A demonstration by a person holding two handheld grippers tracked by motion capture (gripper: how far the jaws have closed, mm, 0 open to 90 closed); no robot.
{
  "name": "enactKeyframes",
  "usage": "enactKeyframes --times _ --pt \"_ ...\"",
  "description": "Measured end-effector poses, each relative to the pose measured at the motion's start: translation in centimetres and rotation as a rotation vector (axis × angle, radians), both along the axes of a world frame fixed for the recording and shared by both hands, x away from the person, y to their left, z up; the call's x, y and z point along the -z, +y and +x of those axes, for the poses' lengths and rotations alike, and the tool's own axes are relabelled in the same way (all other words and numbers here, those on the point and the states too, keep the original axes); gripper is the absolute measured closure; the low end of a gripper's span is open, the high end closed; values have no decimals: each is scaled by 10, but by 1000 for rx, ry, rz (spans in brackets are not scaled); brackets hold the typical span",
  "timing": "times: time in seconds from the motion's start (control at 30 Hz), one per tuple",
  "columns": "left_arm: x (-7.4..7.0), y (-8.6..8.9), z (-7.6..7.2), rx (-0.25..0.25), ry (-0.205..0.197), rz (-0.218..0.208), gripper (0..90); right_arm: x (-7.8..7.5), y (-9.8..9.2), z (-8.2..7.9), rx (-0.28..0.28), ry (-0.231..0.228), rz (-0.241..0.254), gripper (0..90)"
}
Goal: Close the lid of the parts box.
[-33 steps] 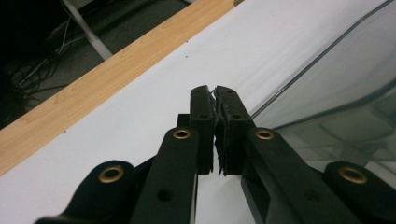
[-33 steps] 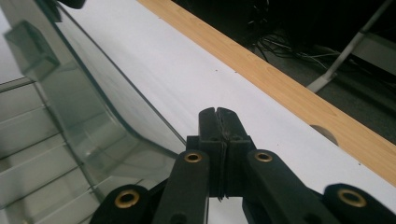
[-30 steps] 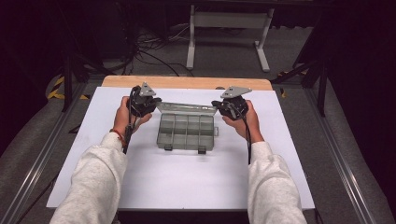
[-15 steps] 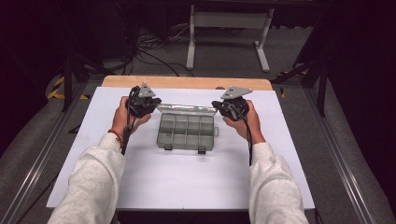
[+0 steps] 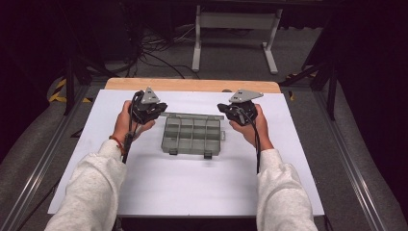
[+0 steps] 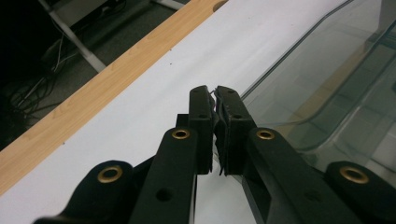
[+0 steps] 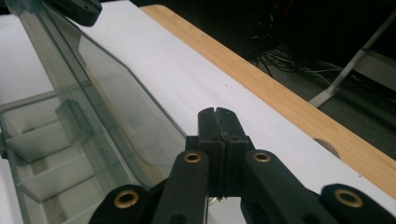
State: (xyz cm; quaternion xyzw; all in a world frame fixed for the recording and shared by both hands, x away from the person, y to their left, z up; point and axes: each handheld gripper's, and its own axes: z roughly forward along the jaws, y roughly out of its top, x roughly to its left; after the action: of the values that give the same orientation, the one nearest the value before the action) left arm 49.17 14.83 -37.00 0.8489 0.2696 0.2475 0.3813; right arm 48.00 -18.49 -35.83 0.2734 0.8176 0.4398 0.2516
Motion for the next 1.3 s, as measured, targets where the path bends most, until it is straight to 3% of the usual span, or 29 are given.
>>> enactKeyframes --times 0.13,0.77,1.1,1.3 --pt "0 2 -2 1 2 3 855 2 0 -1 3 10 14 900" --pt "16 8 -12 31 9 -15 869 15 -1 -17 -22 40 -15 900" --pt "21 13 -24 59 1 -14 870 22 1 -30 -46 41 -27 900" --pt "25 17 -32 80 15 -38 886 27 1 -39 -54 50 -29 900"
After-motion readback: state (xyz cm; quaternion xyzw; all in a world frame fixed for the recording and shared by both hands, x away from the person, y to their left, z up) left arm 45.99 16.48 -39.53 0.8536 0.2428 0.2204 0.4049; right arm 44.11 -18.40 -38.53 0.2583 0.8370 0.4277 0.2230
